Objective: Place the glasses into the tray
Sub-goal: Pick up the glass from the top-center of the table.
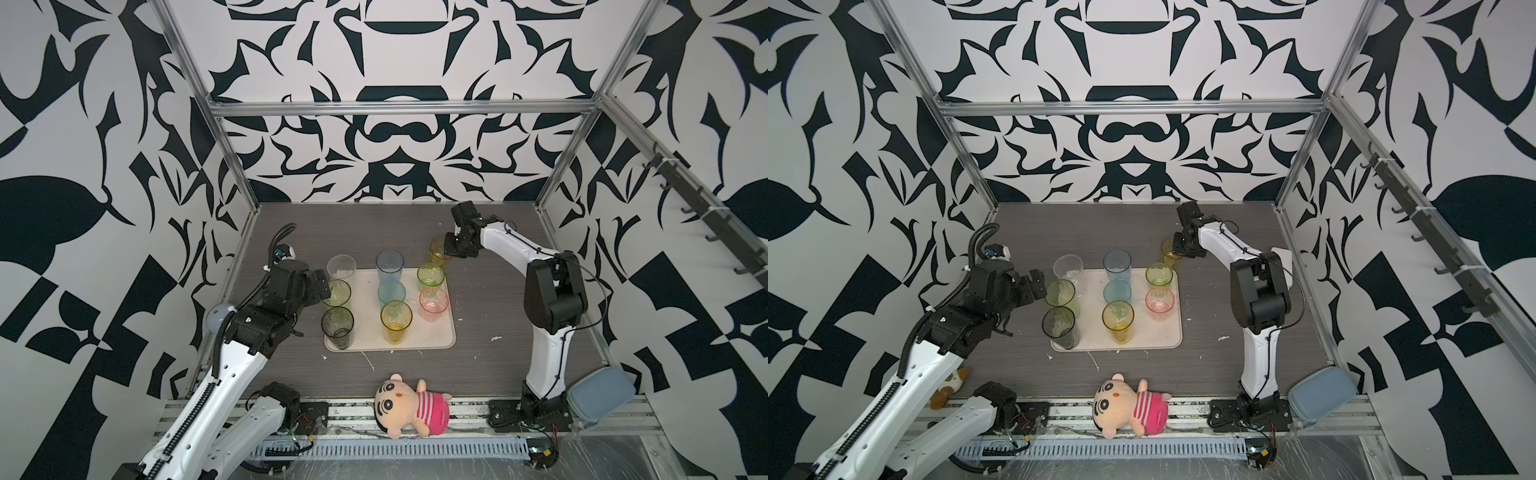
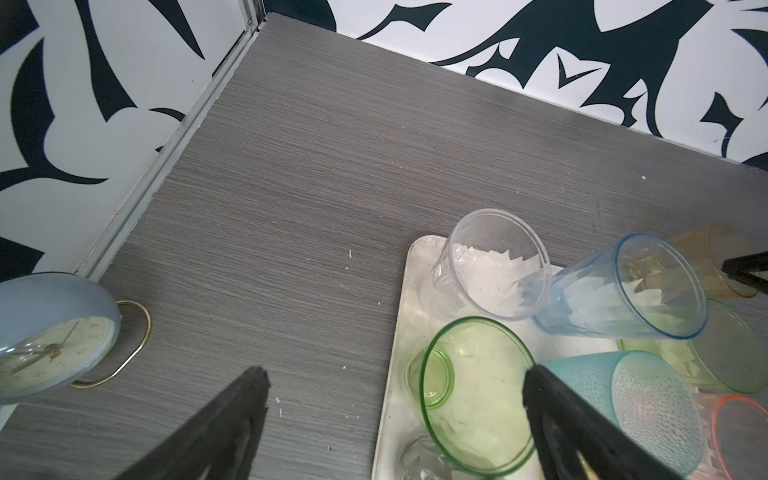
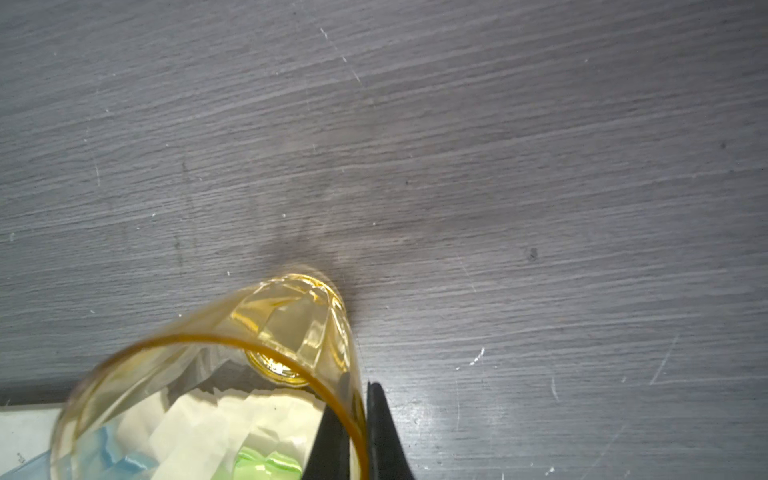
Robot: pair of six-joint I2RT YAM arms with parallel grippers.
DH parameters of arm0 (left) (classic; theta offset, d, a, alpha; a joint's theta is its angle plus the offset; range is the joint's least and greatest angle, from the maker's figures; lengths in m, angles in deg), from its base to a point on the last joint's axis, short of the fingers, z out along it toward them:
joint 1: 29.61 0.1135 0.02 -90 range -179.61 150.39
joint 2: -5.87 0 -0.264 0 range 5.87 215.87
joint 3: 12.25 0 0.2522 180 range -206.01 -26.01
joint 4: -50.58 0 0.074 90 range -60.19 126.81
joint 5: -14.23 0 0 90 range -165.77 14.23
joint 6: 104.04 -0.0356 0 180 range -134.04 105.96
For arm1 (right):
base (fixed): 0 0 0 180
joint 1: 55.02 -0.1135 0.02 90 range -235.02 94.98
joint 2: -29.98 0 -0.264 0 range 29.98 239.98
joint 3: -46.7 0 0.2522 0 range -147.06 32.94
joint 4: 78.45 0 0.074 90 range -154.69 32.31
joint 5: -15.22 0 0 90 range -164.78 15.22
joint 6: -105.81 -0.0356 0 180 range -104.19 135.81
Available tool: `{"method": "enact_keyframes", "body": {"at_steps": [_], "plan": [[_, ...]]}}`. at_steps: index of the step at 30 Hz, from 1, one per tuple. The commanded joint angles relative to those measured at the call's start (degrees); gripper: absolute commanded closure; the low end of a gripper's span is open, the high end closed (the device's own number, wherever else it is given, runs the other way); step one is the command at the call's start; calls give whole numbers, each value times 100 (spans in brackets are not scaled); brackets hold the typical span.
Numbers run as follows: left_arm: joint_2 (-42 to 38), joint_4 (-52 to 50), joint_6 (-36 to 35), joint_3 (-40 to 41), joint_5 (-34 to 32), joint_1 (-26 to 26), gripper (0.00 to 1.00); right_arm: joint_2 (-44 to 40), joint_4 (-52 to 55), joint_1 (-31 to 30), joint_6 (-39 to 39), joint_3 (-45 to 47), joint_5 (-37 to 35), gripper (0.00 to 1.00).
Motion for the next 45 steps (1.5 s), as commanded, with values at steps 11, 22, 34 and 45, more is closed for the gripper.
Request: {"method": "enact_keyframes", "body": {"at_steps": [11,22,34,45], "plan": [[-90,-1,94,-48,8,-21,1,-856,469,16,328,-105,-429,100],[-204,-74,62,-129,3,-18,1,-1810,1136,12,600,87,-758,100],[-253,-155,176,-167,12,-19,1,-3423,1965,16,850,1003,-1168,100],[-159,-355,359,-228,55,-20,1,-4843,2673,3,662,1908,-687,100]]}}
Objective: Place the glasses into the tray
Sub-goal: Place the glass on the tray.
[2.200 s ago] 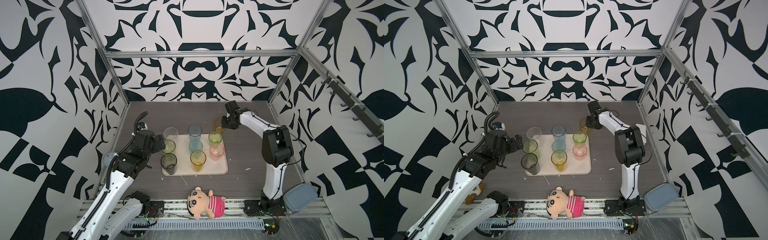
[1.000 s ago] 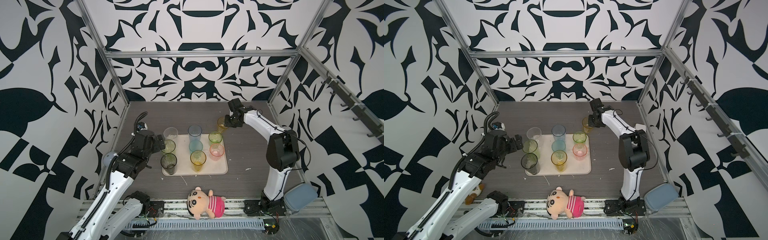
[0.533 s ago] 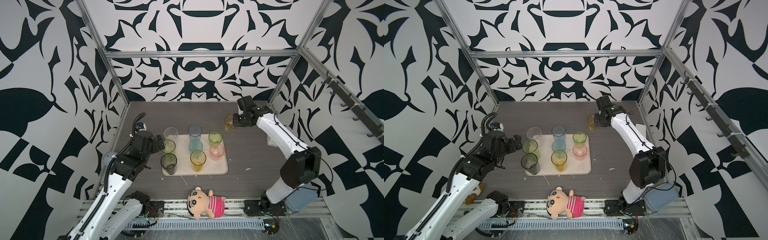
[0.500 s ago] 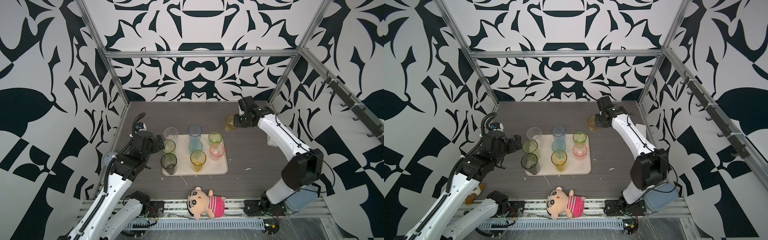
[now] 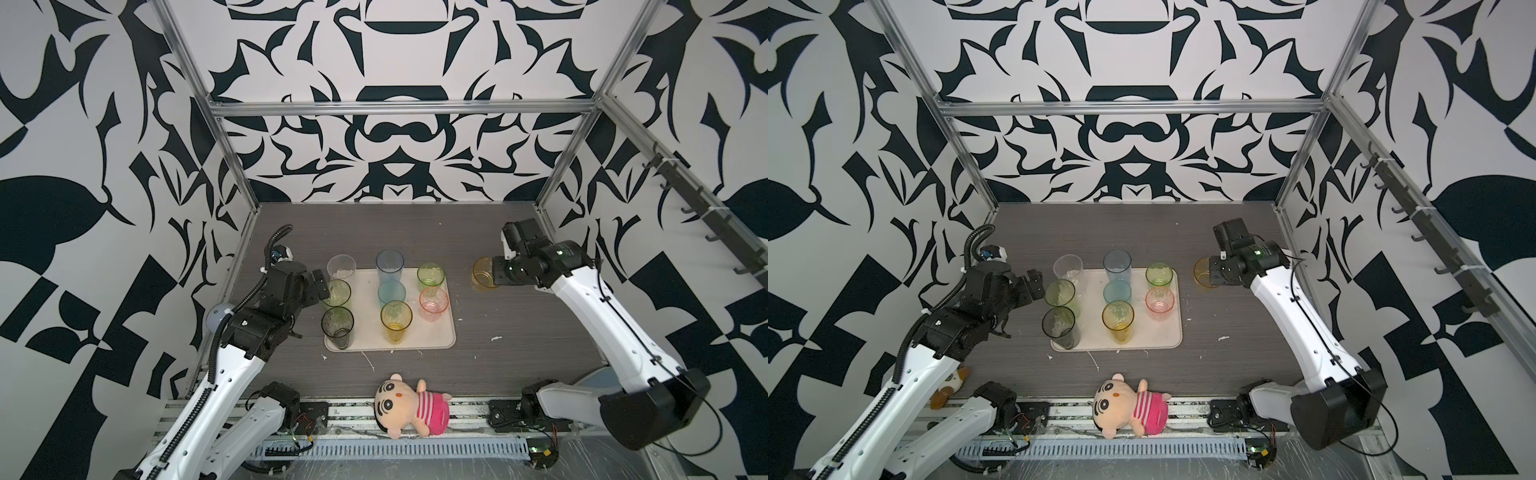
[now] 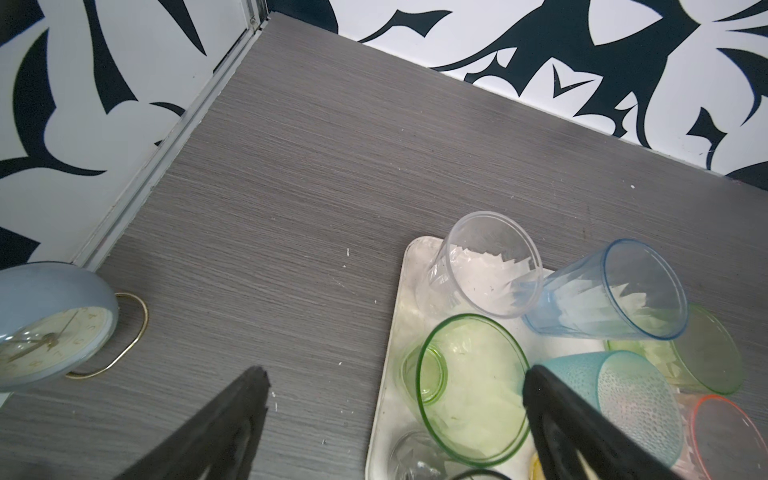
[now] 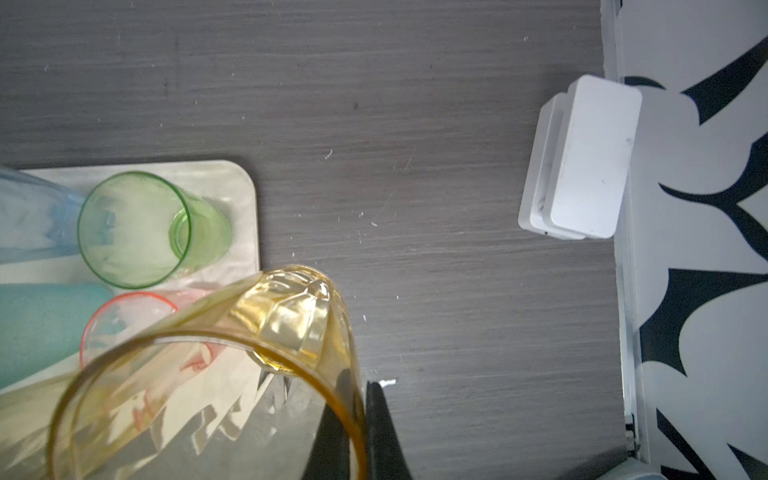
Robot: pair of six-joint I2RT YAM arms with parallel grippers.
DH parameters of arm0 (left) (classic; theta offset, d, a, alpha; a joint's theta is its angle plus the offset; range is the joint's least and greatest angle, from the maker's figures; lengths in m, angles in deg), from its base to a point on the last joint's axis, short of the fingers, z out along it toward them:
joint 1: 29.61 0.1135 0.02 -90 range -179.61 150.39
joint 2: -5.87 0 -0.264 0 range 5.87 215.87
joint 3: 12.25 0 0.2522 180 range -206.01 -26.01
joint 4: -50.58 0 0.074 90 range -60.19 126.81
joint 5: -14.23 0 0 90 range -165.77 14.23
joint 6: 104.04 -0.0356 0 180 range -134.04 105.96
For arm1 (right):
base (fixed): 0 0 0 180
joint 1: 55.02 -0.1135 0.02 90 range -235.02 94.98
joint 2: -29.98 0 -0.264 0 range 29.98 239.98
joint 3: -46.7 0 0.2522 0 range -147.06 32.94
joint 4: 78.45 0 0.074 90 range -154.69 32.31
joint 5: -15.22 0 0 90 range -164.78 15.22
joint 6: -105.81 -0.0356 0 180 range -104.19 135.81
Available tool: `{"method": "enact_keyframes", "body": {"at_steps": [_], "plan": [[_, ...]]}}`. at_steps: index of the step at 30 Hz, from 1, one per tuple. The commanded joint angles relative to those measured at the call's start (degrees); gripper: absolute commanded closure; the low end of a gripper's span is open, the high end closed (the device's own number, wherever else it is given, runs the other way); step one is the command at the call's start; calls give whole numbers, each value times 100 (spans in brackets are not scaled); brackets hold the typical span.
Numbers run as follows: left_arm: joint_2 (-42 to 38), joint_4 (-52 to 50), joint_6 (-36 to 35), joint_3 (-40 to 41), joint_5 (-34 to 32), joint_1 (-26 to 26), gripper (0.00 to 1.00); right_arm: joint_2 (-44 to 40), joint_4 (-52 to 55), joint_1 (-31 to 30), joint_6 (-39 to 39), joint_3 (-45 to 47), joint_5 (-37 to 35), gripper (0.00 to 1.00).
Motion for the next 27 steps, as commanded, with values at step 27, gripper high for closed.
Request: {"method": "enact_keyframes", "body": {"at_steps": [27], "plan": [[-356,-372,306,107,91,-20,1,-1394,-334,-2514,-1979,2013,-251,100]]}}
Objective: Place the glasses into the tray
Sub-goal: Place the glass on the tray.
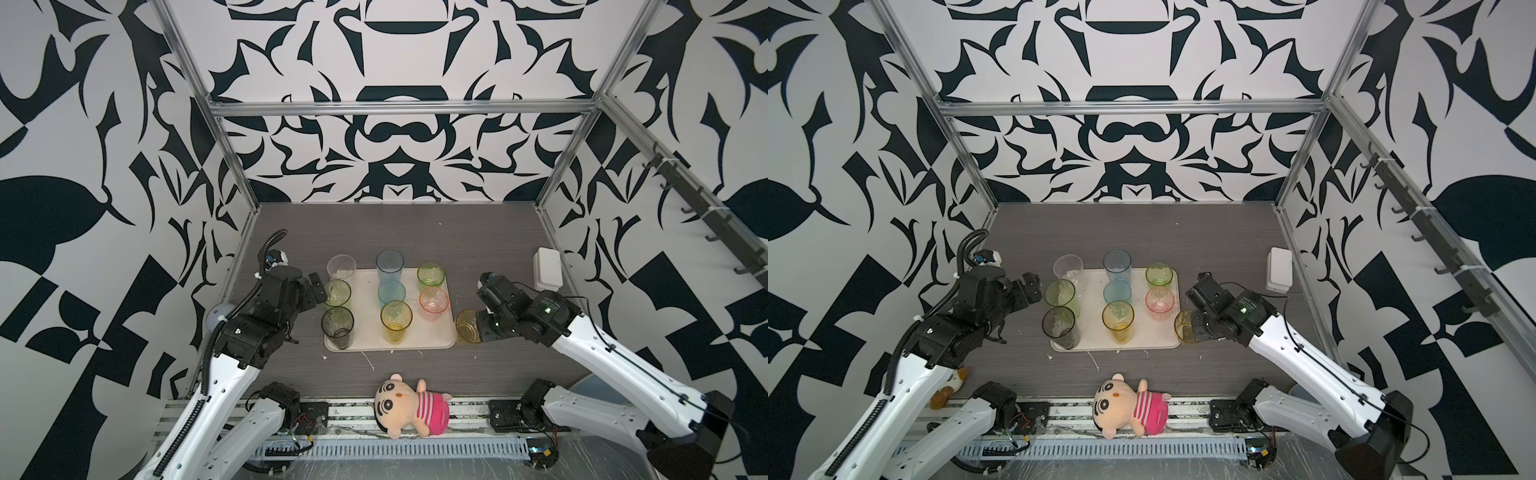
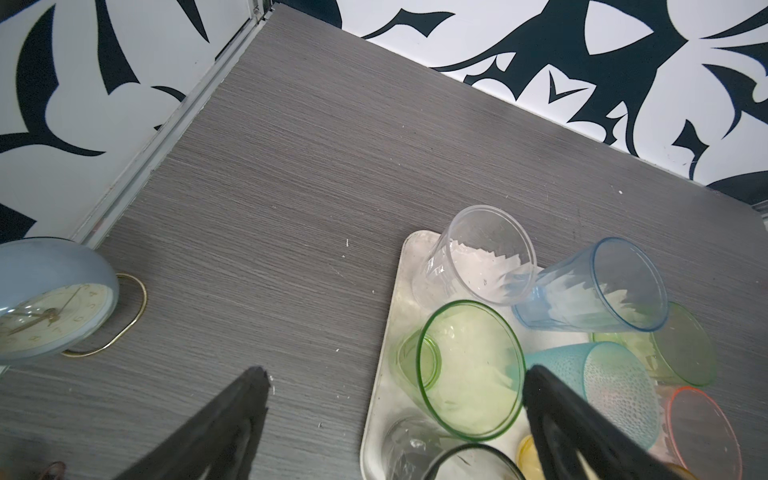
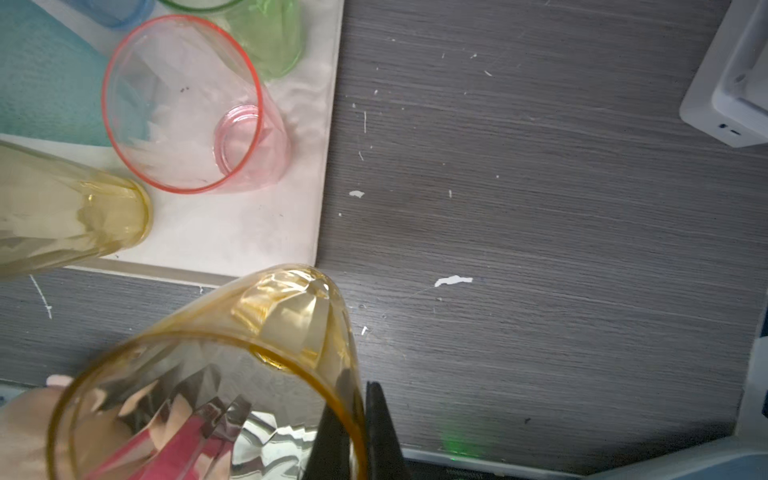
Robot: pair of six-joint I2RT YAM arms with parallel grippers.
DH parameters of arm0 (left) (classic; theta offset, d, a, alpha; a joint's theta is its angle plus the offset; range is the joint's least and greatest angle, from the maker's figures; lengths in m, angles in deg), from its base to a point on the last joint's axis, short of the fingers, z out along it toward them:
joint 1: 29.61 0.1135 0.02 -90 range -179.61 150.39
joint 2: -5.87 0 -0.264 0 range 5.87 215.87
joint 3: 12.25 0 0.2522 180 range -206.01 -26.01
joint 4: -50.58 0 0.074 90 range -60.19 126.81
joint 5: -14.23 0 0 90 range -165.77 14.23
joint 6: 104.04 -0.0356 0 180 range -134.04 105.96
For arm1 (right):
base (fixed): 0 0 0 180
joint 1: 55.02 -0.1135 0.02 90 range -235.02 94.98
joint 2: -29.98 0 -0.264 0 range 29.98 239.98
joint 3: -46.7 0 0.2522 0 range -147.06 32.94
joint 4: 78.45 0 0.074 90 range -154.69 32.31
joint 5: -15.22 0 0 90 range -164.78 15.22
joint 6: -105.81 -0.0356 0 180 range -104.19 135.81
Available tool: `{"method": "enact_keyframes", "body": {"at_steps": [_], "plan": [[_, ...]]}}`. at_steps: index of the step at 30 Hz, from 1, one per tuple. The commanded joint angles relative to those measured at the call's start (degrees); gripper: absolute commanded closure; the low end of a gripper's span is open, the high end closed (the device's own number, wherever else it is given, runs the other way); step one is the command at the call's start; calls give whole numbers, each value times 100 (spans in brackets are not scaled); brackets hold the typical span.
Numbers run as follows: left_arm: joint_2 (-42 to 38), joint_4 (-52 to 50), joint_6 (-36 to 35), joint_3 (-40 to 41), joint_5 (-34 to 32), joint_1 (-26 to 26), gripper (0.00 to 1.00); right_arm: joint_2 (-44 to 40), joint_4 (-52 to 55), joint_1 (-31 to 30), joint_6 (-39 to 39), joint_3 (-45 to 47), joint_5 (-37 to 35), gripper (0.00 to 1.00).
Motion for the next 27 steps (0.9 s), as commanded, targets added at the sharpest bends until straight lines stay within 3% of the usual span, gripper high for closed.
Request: {"method": "enact_keyframes", "body": {"at_steps": [1,14,27], "plan": [[-72,-157,95,94,32,-15,0,-144,-454,-183,-527,161,-167,100],[-142,-200,131,134,37,-20,1,104,-1255,-649,-1024,666,-220,100],[-271,-291,164,167,-4,-20,1,762,-1846,-722,-1118,790,-171,100]]}}
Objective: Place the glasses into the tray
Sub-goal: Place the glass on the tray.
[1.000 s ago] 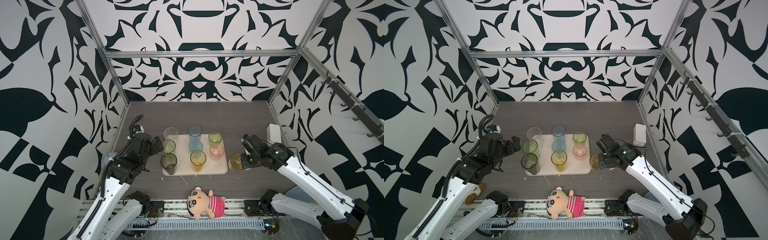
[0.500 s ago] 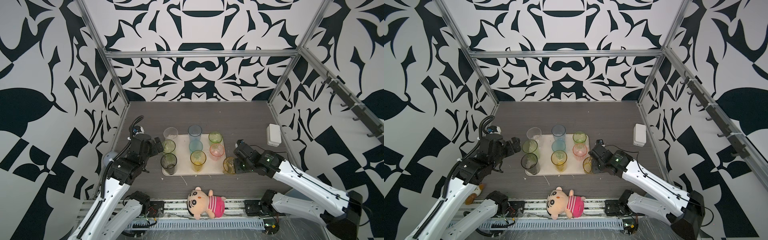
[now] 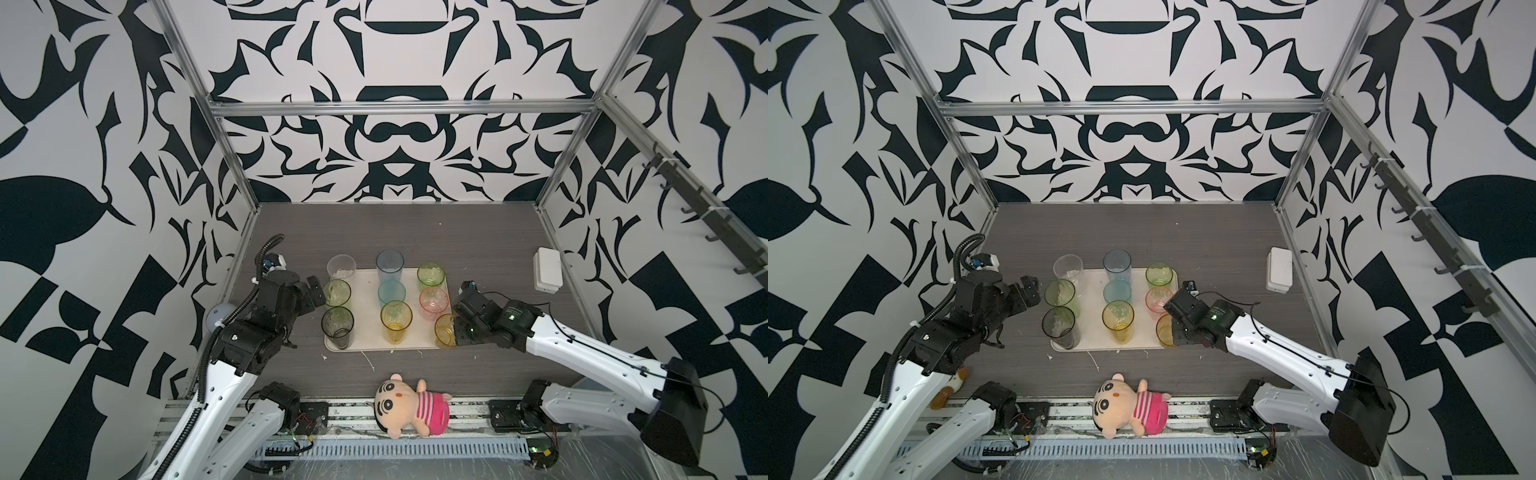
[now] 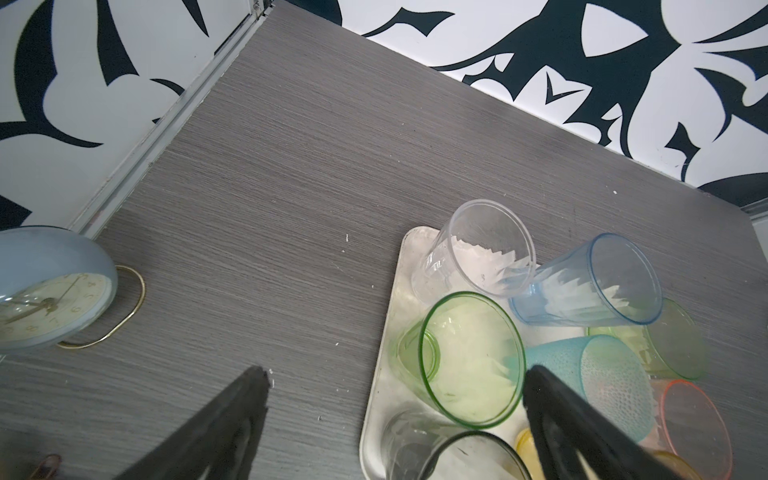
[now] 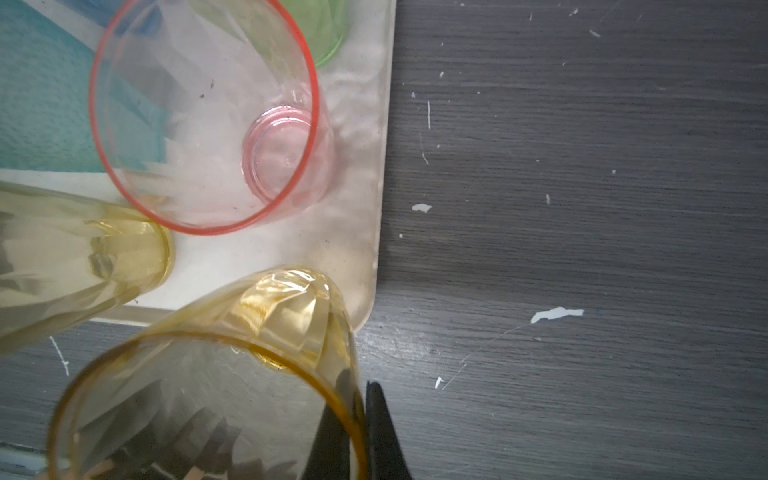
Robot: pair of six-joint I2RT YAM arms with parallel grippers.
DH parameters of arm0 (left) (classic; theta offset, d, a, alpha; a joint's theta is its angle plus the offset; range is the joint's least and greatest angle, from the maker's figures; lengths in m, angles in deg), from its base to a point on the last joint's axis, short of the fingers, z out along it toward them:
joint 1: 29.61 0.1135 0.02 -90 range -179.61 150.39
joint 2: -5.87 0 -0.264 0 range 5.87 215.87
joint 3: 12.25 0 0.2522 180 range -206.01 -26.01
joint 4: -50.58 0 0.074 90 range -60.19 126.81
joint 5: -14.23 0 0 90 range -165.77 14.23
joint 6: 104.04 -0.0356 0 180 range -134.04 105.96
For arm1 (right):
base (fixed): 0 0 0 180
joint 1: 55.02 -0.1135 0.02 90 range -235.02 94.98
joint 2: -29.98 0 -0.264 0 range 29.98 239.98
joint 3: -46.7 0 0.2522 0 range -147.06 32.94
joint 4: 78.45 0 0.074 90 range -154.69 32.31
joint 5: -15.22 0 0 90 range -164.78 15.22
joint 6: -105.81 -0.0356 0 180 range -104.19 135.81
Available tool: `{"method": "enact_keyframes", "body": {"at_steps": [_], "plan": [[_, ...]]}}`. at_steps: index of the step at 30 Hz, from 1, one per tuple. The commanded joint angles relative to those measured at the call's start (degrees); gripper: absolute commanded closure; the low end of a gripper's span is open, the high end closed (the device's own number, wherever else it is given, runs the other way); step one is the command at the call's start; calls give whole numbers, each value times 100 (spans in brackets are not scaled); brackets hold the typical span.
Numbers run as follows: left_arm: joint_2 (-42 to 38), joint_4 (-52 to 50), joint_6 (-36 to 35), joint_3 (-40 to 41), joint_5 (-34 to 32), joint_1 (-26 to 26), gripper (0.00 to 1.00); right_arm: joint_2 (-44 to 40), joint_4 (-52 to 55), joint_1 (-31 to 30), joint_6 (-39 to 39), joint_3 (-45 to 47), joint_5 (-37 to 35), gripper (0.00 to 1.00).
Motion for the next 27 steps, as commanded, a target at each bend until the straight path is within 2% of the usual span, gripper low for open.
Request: {"method": "enact_keyframes", "body": {"at_steps": [1,27], "plan": [[-60,-209,95,63,-48,-16,0,65,-276,-28,-99,-2,-86,100],[-51,-211,64,88,-66,-19,0,827,-490,-30,-384,-81,-109,100]]}}
